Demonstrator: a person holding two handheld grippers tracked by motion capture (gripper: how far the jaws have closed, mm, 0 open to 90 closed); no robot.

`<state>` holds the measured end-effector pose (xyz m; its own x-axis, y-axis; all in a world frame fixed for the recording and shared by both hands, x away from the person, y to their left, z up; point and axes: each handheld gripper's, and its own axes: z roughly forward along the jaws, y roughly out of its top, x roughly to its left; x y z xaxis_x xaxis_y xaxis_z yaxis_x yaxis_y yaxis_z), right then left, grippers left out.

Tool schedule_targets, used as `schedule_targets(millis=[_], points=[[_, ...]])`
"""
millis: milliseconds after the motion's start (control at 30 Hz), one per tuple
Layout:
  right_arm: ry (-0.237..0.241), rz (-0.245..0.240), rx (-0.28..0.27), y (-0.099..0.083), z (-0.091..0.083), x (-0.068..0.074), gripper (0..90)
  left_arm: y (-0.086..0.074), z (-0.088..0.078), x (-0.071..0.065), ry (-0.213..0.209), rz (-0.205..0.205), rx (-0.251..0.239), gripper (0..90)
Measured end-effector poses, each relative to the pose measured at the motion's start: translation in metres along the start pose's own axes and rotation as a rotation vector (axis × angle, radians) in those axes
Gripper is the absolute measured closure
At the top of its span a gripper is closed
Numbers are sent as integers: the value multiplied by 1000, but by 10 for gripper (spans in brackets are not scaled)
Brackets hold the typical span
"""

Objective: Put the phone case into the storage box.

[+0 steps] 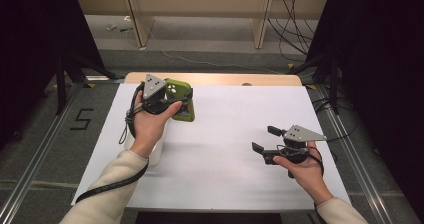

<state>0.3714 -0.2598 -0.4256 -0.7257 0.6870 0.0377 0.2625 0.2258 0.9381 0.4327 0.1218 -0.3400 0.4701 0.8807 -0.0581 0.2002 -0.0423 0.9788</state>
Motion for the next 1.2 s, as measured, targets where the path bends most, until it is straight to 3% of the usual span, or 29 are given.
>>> schedule_targets(millis=[1200], points=[[1,3,6,-1,1,0,159,8,-9,27,75,-18,-19,164]])
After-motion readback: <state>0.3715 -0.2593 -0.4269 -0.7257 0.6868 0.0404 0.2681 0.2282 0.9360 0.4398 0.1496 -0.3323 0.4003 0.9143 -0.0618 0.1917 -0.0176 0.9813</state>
